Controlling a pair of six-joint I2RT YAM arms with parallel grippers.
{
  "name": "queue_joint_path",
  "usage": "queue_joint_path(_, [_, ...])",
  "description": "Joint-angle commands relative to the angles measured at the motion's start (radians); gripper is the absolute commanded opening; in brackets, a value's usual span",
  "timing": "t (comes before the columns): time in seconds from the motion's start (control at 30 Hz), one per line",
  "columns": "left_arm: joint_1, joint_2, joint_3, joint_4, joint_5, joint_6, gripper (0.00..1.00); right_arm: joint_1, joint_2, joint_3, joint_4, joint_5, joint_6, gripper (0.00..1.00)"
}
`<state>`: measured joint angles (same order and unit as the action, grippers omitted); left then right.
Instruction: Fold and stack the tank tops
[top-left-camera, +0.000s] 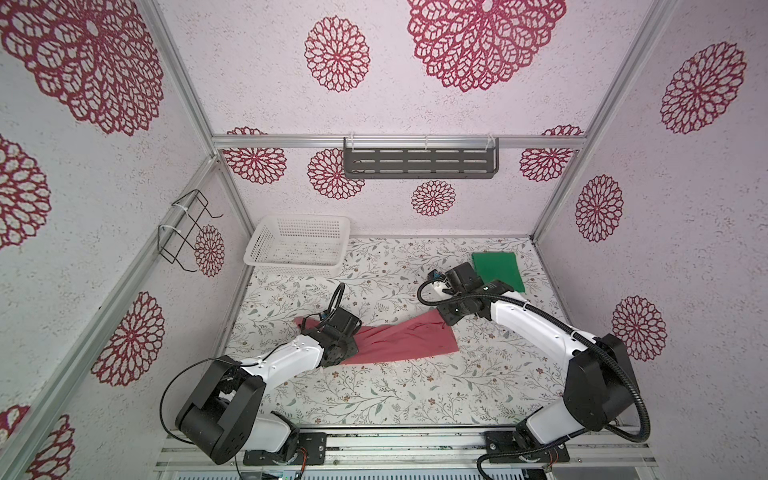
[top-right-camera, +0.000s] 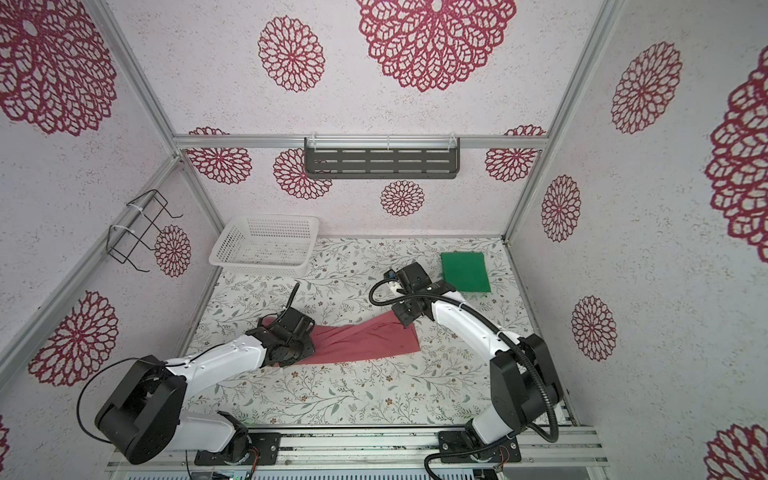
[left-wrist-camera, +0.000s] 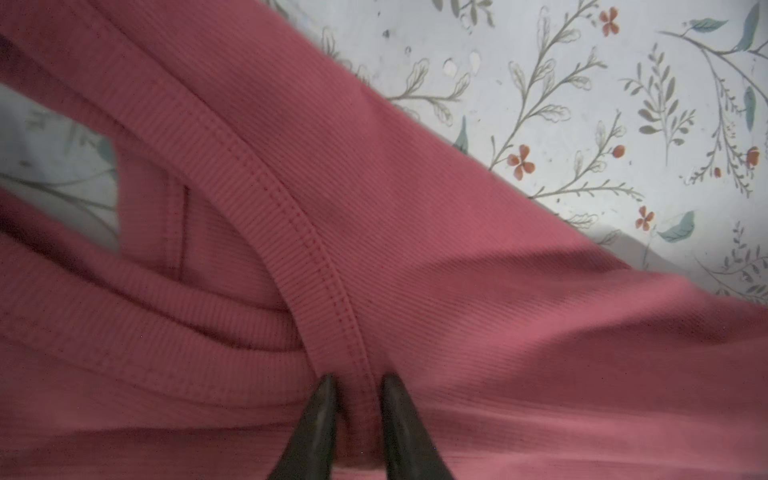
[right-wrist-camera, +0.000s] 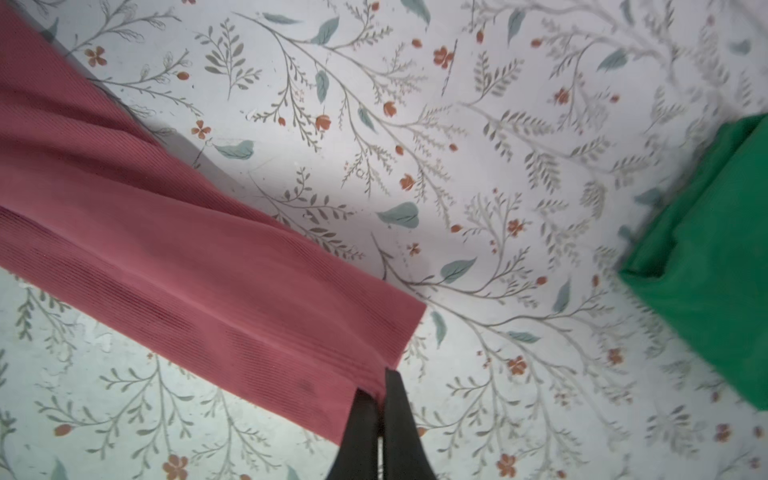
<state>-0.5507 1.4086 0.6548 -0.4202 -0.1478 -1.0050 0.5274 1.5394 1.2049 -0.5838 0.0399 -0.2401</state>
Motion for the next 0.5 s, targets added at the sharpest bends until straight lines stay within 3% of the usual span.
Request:
queue_joint_path(0.0, [0.006,0.004,-0.016,0.026,-0.002,-0.02,0.12,-0.024,0.02,0.07,0.001,0.002,-0.208,0.0])
queue_joint_path(0.2, [0.006,0.004,-0.023,0.026,-0.004,-0.024,0.08,-0.033,0.016,0.036,-0.021,-0.041,-0.294,0.0])
queue_joint_path(0.47, [0.006,0.008,-0.039,-0.002,-0.019,-0.011,0.09,-0.029,-0.187,-0.278,0.056,-0.068,-0.158,0.0])
